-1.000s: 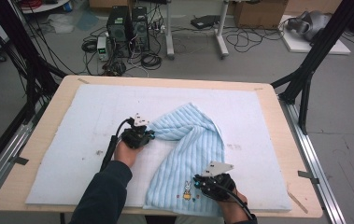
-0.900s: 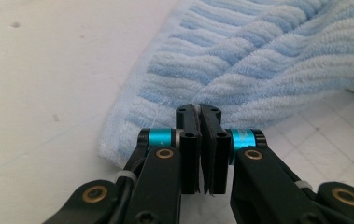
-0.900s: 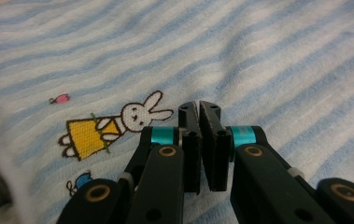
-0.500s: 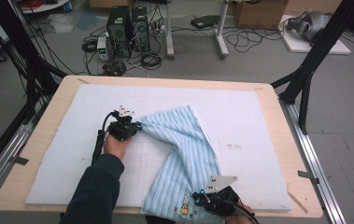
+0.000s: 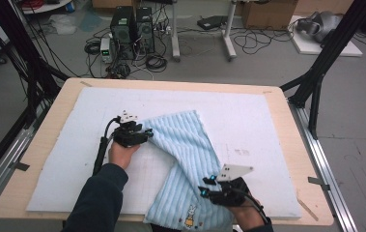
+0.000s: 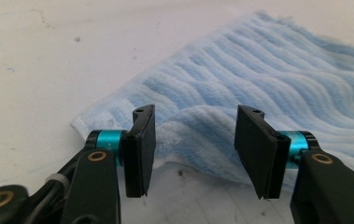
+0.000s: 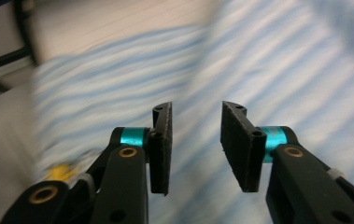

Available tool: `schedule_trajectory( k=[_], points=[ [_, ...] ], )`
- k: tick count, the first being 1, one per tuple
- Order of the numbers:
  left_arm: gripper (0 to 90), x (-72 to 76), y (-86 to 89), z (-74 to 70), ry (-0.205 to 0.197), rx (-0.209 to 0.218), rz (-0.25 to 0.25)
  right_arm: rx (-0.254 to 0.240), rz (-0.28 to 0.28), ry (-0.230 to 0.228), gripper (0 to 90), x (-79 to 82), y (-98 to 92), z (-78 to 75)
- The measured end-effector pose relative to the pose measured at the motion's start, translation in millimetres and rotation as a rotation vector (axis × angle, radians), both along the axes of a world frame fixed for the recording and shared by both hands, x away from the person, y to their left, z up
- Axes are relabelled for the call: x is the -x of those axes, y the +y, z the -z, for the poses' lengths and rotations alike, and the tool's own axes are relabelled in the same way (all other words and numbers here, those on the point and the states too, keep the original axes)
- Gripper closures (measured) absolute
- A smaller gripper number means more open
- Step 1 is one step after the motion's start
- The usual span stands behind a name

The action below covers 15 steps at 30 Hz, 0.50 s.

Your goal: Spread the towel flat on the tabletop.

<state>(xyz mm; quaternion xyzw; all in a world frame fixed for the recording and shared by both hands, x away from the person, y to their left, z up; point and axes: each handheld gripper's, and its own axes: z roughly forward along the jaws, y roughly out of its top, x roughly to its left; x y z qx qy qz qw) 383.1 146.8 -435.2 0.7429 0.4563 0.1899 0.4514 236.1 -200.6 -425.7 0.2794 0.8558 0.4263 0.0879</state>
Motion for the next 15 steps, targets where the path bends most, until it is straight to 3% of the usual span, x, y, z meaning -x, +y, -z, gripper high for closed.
schedule_trajectory(
  k=[2, 7, 11, 15],
  points=[
    [47.5, 6.3, 2.1, -0.6, 0.001, 0.019, 0.025, 0.030, 0.076, -0.036, 55.7, -17.8, -1.8, -1.6],
    [46.2, 20.9, 6.2, 0.3, -0.013, 0.018, 0.068, 0.114, 0.193, -0.059, 45.6, -62.2, -1.0, -2.8],
    [44.5, 32.0, 7.1, -0.8, -0.005, 0.031, 0.119, 0.181, 0.256, -0.075, 45.6, -89.6, 3.1, -4.8],
    [46.3, 41.4, 4.2, 0.8, -0.012, 0.032, 0.161, 0.231, 0.272, -0.073, 55.3, -104.7, 5.1, -2.6]
  ],
)
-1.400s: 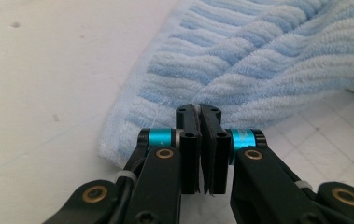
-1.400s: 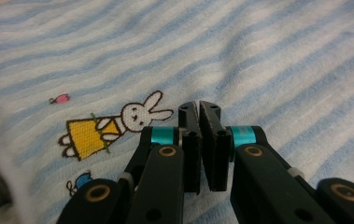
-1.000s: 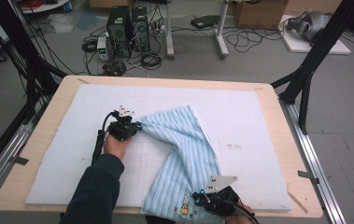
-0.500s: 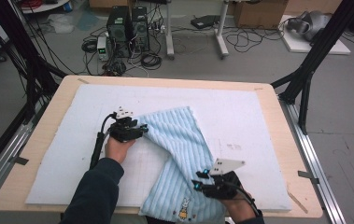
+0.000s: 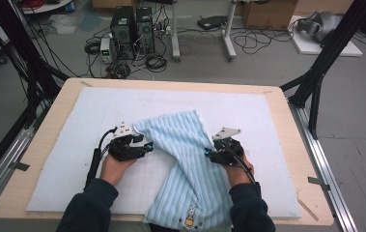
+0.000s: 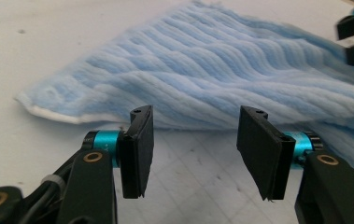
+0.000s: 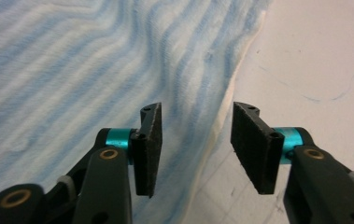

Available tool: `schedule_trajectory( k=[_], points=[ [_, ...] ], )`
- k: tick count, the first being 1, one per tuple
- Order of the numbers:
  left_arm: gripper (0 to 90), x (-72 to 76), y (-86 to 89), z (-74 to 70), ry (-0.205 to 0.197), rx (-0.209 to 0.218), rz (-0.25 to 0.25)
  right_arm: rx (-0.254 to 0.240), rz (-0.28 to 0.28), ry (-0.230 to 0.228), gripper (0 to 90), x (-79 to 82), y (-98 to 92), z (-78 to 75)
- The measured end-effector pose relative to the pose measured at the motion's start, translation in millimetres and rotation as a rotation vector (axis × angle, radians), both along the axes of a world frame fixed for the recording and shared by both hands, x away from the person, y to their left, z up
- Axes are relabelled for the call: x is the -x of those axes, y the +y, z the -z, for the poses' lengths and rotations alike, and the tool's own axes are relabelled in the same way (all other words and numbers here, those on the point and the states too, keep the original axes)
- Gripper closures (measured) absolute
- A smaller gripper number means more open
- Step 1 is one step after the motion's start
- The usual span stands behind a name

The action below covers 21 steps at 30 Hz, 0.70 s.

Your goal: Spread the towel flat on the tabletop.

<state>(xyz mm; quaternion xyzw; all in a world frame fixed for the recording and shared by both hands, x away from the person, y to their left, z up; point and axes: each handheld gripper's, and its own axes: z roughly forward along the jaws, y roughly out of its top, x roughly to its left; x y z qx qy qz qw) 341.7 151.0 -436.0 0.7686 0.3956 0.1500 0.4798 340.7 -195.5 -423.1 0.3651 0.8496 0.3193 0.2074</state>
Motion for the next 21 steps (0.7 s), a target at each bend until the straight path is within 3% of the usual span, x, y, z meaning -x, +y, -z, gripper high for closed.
schedule_trajectory(
  k=[6, 9, 11, 15, 17, 18, 21],
  points=[
    [46.6, 10.0, -5.0, 3.3, 0.011, 0.001, 0.043, 0.037, 0.006, 0.036, 63.9, -9.6, 1.0, 8.9],
    [49.4, 14.9, -9.0, 0.8, 0.005, 0.004, 0.070, 0.028, -0.008, 0.055, 79.5, -12.0, -0.8, 10.7],
    [52.0, 18.0, -12.1, -0.1, 0.010, 0.004, 0.087, 0.052, -0.006, 0.042, 83.2, -12.7, -1.3, 11.4],
    [60.1, 25.6, -19.6, 1.2, 0.026, -0.006, 0.122, 0.073, 0.045, 0.020, 84.6, -15.0, -6.2, 11.6],
    [63.1, 29.8, -22.3, 3.3, 0.031, 0.015, 0.114, 0.083, 0.089, 0.003, 84.6, -15.7, -10.1, 10.5],
    [63.3, 31.7, -23.7, 5.4, 0.036, 0.026, 0.114, 0.089, 0.109, -0.009, 84.6, -16.1, -12.7, 9.6],
    [63.4, 36.0, -29.0, 11.3, 0.050, 0.010, 0.126, 0.105, 0.166, -0.023, 84.3, -16.9, -20.1, 8.2]
  ],
)
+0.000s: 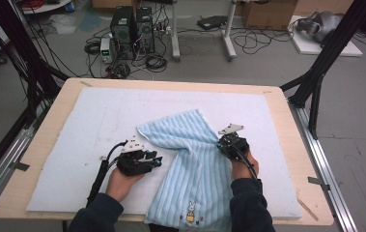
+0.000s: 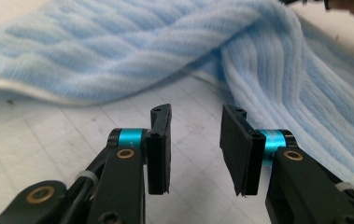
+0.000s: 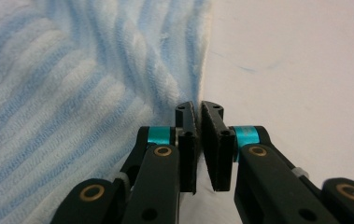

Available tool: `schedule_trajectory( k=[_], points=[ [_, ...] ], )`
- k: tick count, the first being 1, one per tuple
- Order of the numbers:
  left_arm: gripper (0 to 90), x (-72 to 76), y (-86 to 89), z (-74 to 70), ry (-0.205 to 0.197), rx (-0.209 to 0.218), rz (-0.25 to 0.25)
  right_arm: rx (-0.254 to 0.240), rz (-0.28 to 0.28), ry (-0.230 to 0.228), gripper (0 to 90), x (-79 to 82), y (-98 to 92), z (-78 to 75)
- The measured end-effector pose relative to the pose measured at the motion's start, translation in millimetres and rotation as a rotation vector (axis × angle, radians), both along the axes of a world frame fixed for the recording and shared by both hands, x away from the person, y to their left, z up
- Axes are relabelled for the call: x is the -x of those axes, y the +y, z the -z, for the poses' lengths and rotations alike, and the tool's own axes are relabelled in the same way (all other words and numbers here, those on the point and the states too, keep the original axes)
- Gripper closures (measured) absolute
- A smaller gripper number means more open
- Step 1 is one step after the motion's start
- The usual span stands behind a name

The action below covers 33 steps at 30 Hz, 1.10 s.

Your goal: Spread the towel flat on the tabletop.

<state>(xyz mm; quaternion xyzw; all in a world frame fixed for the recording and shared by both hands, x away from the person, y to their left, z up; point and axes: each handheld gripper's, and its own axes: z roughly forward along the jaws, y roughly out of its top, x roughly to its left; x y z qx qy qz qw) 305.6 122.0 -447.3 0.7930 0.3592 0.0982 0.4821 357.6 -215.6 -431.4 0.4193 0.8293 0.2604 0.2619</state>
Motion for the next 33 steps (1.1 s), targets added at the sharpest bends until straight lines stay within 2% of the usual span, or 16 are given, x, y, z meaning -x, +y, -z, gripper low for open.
schedule_trajectory(
  k=[5, 8, 10, 12, 13, 15, 17, 19, 20, 24, 27, 33],
  points=[
    [61.0, 6.9, -10.4, 0.2, 0.008, 0.012, 0.026, 0.022, 0.102, -0.010, 82.0, 0.2, -13.0, 0.6],
    [59.5, 13.3, -18.2, 1.6, 0.022, 0.014, 0.060, -0.017, 0.114, -0.027, 72.0, 5.5, -17.2, 2.7],
    [58.8, 18.0, -22.0, 4.5, 0.031, 0.003, 0.083, -0.060, 0.103, -0.043, 63.6, 12.4, -21.1, 5.0],
    [58.7, 21.5, -23.8, 3.5, 0.022, -0.015, 0.094, -0.085, 0.092, -0.056, 60.1, 21.3, -24.7, 5.9],
    [58.8, 22.3, -24.6, 3.8, 0.035, -0.011, 0.098, -0.105, 0.084, -0.061, 58.1, 25.9, -26.9, 5.8],
    [60.2, 24.4, -27.3, 5.1, 0.057, -0.048, 0.112, -0.131, 0.072, -0.072, 55.9, 35.1, -31.1, 4.4],
    [64.1, 27.4, -29.7, 4.6, 0.044, -0.080, 0.113, -0.168, 0.054, -0.074, 54.5, 45.0, -35.0, 2.6],
    [76.9, 30.4, -29.5, 4.6, 0.054, -0.080, 0.122, -0.186, 0.033, -0.076, 53.2, 55.4, -37.3, 0.8],
    [84.8, 31.9, -29.3, 4.4, 0.057, -0.082, 0.118, -0.191, 0.021, -0.078, 53.2, 61.8, -38.0, -0.4],
    [86.2, 42.8, -23.6, 1.2, 0.064, -0.106, 0.080, -0.198, -0.009, -0.071, 53.1, 78.1, -37.5, -1.9],
    [86.2, 52.7, -13.2, 0.5, 0.086, -0.095, 0.058, -0.185, -0.031, -0.068, 53.1, 87.0, -35.0, -1.4],
    [86.2, 75.3, 12.4, 3.2, 0.090, -0.055, 0.027, -0.176, -0.050, -0.045, 52.6, 92.7, -25.5, 2.5]
  ],
)
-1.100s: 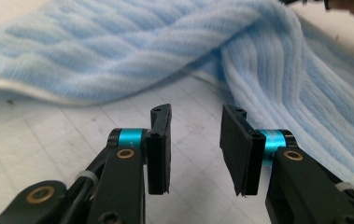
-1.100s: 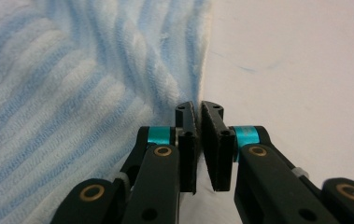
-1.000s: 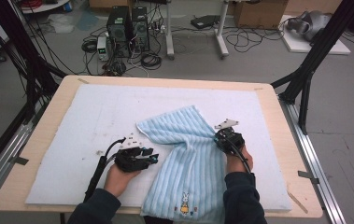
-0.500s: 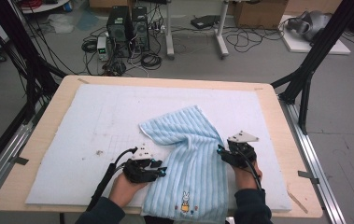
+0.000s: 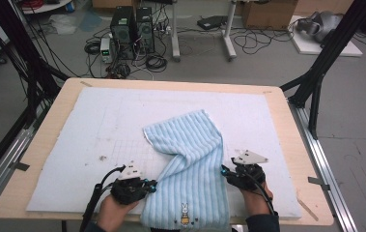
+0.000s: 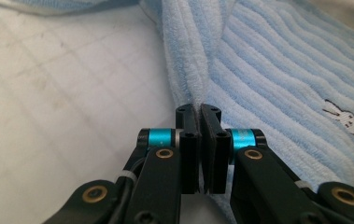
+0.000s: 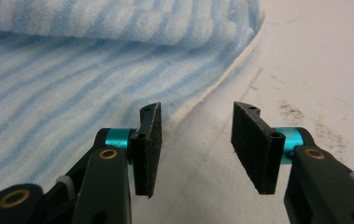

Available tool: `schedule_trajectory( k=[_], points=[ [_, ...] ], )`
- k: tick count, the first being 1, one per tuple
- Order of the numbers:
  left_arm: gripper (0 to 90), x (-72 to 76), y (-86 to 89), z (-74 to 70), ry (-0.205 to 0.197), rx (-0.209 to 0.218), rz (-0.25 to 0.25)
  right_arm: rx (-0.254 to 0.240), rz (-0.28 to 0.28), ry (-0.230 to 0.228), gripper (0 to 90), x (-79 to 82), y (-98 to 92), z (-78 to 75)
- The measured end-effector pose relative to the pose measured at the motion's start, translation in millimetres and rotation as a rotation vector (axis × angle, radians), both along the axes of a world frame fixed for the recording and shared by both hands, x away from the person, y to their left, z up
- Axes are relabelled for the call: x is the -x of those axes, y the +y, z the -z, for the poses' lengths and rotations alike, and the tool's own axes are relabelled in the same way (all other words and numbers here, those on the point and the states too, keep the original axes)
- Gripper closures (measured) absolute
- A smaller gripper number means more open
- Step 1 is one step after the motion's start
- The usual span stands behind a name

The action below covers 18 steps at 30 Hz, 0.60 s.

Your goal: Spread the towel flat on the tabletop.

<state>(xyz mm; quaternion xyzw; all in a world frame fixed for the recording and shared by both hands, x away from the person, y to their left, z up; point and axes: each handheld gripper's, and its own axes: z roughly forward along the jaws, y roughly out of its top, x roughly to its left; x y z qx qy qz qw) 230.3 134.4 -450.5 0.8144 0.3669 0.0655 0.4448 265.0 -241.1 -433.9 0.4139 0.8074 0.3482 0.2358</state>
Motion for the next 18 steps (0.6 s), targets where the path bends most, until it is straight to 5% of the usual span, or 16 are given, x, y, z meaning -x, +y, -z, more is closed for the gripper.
schedule_trajectory(
  k=[7, 10, 14, 18],
  points=[
    [83.9, 18.4, 15.9, 1.2, 0.009, 0.041, -0.001, 0.002, -0.065, 0.009, 52.6, 10.6, 19.1, -0.7],
    [66.1, 16.8, 19.1, 0.1, 0.001, 0.066, -0.020, 0.000, -0.092, 0.019, 52.6, 17.3, 27.4, 0.1],
    [58.1, 7.8, 25.2, -1.7, -0.013, 0.103, -0.063, 0.021, -0.107, 0.032, 53.5, 25.3, 33.5, 3.9],
    [57.7, -3.5, 28.5, -6.3, -0.037, 0.123, -0.077, 0.018, -0.125, 0.068, 71.6, 29.0, 31.3, 8.7]
  ],
)
